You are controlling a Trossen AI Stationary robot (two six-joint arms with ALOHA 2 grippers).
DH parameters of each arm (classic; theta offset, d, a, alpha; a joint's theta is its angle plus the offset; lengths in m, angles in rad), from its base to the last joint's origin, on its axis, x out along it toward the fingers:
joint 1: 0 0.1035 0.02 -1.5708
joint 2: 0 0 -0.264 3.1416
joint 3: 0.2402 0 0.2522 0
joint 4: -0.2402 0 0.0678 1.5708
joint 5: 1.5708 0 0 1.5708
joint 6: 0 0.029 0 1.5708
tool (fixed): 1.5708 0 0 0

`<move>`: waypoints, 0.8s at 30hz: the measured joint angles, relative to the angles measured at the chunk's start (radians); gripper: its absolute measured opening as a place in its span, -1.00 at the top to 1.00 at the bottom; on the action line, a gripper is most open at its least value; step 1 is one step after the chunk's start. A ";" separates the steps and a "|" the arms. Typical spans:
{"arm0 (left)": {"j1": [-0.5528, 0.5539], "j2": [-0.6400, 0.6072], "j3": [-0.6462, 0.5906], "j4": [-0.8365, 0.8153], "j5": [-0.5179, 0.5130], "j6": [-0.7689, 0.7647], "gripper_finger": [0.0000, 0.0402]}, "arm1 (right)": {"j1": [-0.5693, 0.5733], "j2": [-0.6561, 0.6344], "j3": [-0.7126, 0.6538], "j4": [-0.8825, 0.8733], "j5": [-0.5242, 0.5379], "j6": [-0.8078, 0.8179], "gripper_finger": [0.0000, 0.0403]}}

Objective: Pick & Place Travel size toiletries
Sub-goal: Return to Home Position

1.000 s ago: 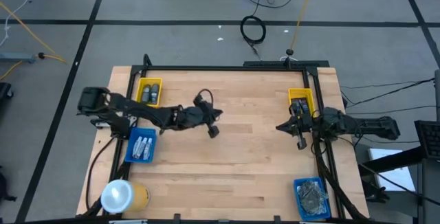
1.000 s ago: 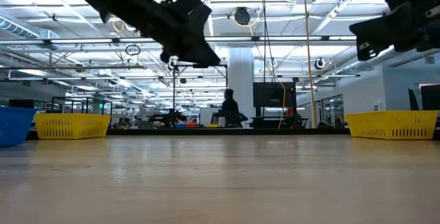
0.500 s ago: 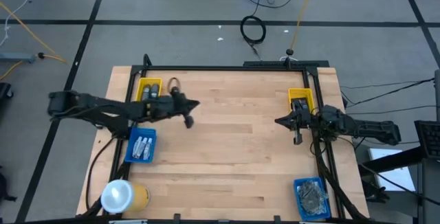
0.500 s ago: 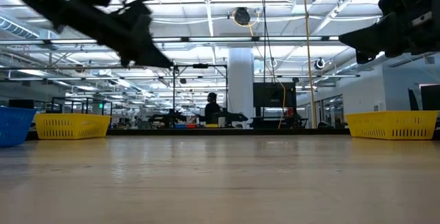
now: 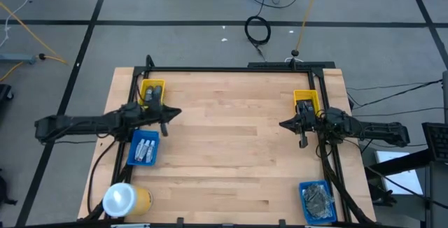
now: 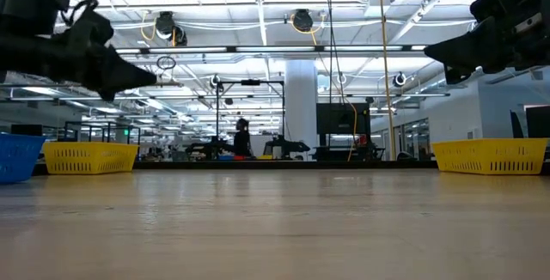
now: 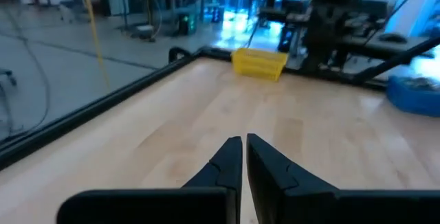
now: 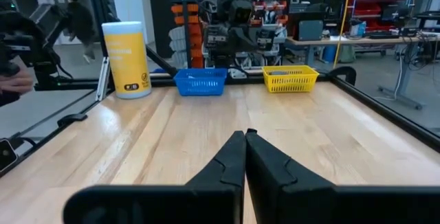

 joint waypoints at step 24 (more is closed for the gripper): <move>-0.176 -0.225 0.002 -0.146 0.039 -0.063 0.89 | 0.000 0.000 -0.001 0.005 -0.001 0.004 0.98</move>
